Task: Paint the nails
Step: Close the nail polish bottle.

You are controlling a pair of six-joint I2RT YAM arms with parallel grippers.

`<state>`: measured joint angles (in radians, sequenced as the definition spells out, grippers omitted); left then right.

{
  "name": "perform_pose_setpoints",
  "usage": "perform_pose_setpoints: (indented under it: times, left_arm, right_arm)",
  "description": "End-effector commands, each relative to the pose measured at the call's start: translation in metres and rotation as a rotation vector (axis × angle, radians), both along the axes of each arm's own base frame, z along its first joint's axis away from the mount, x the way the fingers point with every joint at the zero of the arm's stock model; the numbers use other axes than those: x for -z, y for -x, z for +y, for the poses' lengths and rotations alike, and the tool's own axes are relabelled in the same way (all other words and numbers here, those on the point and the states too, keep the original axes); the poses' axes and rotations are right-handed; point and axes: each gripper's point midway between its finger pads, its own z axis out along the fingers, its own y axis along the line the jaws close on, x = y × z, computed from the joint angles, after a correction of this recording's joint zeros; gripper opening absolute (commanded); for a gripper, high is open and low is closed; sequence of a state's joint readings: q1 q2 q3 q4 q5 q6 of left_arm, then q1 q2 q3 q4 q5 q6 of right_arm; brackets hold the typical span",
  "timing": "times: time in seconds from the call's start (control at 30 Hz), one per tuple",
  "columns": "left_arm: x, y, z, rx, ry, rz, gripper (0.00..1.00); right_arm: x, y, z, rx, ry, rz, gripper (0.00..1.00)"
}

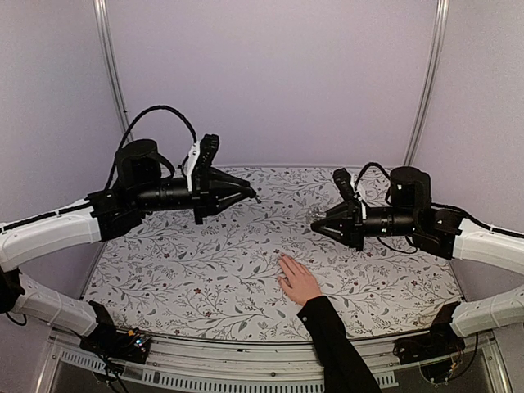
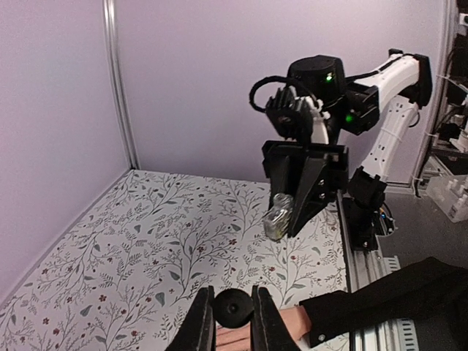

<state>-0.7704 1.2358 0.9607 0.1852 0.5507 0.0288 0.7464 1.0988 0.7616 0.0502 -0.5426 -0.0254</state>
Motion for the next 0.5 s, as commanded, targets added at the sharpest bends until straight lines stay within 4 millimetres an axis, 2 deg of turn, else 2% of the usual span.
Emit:
perform_pose_setpoints:
  times: [0.0, 0.2, 0.47]
  left_arm:
    - [-0.014, 0.048, -0.015, 0.157, 0.054, -0.041, 0.00]
    - [-0.024, 0.088, -0.042, 0.267, 0.065, -0.101, 0.01]
    - [-0.022, 0.091, -0.060, 0.264, 0.035, -0.116, 0.01]
  right_arm:
    - [-0.001, 0.006, 0.013, -0.014, 0.038, -0.033, 0.00]
    - [0.003, 0.016, 0.028, -0.060, 0.069, -0.063, 0.00]
    - [0.018, 0.031, 0.038, -0.115, 0.131, -0.089, 0.00]
